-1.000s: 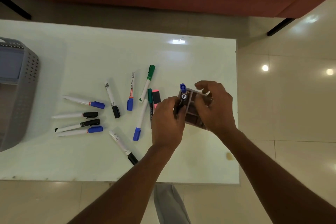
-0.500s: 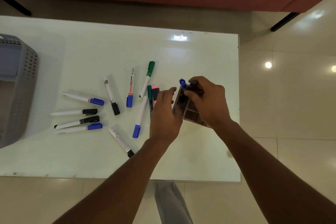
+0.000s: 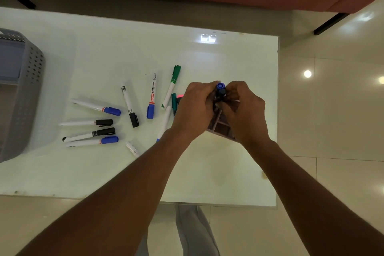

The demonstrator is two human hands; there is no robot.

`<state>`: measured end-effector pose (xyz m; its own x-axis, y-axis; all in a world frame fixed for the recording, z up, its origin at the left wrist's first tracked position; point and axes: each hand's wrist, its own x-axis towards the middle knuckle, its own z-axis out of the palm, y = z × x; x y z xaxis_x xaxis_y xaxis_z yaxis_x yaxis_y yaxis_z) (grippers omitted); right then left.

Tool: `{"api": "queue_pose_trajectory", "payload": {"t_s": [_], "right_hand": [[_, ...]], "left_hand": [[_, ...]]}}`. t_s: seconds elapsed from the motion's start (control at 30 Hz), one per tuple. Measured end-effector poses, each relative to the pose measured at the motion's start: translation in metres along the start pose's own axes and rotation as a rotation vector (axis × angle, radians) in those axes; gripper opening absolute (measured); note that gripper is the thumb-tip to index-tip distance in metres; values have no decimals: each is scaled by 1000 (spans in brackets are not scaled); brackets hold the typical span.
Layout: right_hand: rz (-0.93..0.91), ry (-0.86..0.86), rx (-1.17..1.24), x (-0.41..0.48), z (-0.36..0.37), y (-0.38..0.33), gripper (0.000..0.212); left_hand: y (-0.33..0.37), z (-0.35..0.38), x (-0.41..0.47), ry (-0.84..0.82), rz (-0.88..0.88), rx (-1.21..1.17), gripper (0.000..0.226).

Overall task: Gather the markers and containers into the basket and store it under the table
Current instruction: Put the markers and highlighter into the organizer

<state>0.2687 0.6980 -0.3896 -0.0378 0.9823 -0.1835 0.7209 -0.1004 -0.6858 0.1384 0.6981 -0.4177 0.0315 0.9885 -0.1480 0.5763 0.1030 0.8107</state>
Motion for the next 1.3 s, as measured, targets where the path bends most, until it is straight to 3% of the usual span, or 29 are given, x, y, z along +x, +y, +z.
{"api": "queue_pose_trajectory", "payload": {"t_s": [0.13,0.33,0.53,0.63,0.73,1.0,1.13,1.3], "right_hand": [[24,36,24,2,2,2,24],[69,6,16,1,3,9,30],[257,297,-18,-38,-13,41,49],[494,216,121,-65,2,51,55],[528,144,209,-86,20,43,43],[497,40,215,-102,40,13,44],[257,201,-45,-87,32,-2,46],[114,21,18,-39,38,-27,51]], "left_hand": [[-1,-5,6,29,32,56,25],[-8,2,4,-36,3,50,33],[-15,13,-36,-27,-184,-37,42],[-19,18,-55,-43,-180,-12,37],[-17,15,-65,-12,-211,10,32],[-42,-4,-84,51,-332,52,38],[-39,-10,-81,77,-310,13,46],[-30,-10,-68,79,-210,-49,45]]}}
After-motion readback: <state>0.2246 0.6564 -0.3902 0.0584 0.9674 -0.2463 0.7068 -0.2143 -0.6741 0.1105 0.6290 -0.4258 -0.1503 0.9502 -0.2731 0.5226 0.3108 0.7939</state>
